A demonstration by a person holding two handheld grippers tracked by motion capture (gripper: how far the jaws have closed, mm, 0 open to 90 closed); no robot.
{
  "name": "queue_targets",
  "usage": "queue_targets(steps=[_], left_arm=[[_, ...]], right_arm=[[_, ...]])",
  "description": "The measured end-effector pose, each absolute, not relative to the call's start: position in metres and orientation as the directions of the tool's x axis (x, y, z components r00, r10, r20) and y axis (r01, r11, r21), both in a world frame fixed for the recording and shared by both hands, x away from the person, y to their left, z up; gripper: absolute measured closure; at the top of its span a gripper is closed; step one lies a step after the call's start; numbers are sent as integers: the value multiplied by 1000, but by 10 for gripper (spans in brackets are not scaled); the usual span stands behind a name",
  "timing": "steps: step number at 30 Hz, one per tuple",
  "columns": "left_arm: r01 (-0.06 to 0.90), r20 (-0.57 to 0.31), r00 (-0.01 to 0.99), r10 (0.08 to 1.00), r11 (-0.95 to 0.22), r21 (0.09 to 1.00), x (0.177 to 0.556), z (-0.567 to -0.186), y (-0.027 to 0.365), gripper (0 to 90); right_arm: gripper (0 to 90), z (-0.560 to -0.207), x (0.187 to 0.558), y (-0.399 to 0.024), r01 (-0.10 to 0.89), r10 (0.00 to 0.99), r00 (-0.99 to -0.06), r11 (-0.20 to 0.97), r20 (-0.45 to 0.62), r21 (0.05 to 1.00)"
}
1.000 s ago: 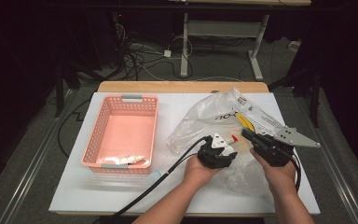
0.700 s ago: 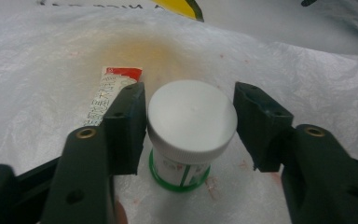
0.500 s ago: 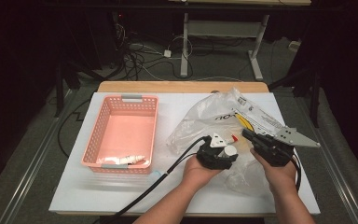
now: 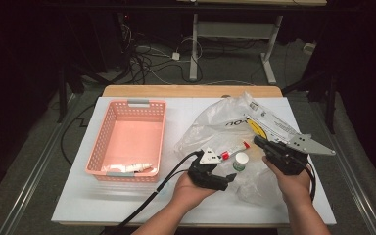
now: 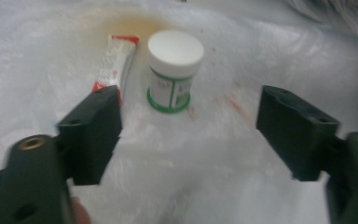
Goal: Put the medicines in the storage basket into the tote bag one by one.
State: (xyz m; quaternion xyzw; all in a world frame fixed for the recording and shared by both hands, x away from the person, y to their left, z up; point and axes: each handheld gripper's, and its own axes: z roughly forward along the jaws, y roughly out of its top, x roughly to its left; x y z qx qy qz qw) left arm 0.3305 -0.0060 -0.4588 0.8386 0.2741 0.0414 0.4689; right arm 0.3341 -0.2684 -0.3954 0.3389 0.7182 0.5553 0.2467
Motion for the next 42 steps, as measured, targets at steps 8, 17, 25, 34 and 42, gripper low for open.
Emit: queue_targets(steps=[8,17,25,34,42], left_arm=[[427,-200,833,516,-370,825,316,-452,22,50],[424,-191,820,540,-347,836,302,-437,49,0],[439,-186,790,584,-327,837,300,-425,84,0],[442,-163,733,660,-281,852,301,-424,124,0],[478,-154,672,724,-265,837,306,-428,151,0]], right_arm=[[900,-397,334,-268,217,760,-650,160,20,963],[900,-396,334,-269,217,764,-644,154,23,964],[900,-397,334,-267,221,762,-647,159,23,962],[900,-397,333,-267,219,762,-647,159,21,963],[900,-396,332,-268,217,761,-648,158,21,963]])
